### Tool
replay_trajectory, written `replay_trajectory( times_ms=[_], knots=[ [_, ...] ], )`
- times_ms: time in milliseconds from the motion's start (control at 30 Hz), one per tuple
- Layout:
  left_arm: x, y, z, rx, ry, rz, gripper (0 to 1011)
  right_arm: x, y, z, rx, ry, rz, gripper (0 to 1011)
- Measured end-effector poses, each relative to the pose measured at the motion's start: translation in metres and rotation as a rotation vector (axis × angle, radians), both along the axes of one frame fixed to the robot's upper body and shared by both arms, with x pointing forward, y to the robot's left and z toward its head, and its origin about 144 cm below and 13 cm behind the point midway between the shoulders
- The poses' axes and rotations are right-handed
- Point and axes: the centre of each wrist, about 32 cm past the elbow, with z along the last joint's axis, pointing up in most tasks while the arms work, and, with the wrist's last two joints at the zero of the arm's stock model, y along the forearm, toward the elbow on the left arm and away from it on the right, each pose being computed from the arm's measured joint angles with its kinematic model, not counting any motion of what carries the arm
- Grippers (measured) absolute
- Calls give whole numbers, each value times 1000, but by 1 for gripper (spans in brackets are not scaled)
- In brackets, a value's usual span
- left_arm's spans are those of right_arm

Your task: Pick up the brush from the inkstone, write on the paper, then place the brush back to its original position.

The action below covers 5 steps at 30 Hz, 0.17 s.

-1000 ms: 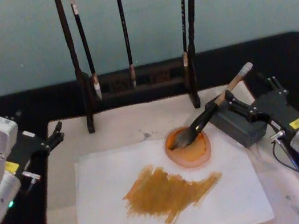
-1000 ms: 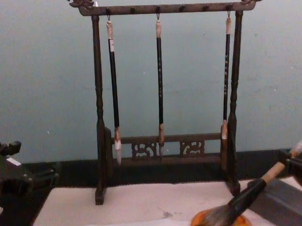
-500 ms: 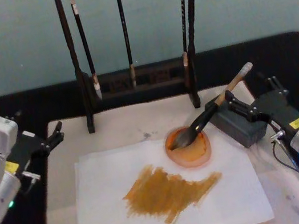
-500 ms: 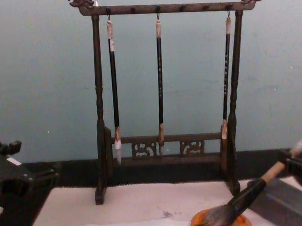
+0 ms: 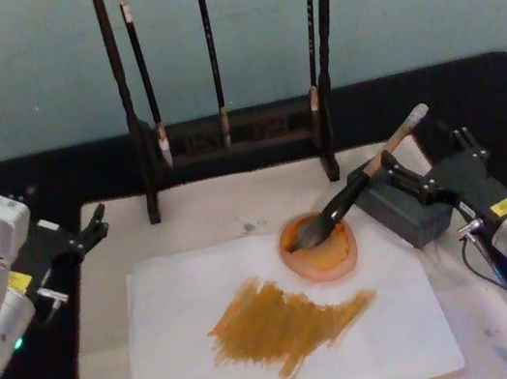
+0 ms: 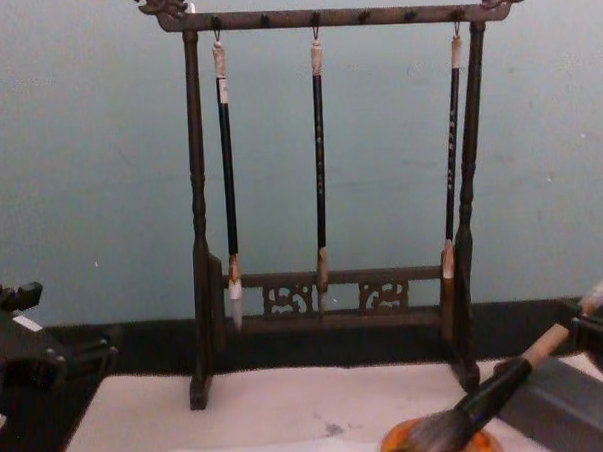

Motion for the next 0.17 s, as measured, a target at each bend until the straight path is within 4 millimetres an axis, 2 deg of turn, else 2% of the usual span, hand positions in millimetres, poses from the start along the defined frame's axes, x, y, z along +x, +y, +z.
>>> replay_trajectory(
  times_ms=[167],
  knots=[
    [0, 0, 0, 0, 0, 0, 1010, 0, 0, 0, 0, 0, 0, 1000]
  ],
)
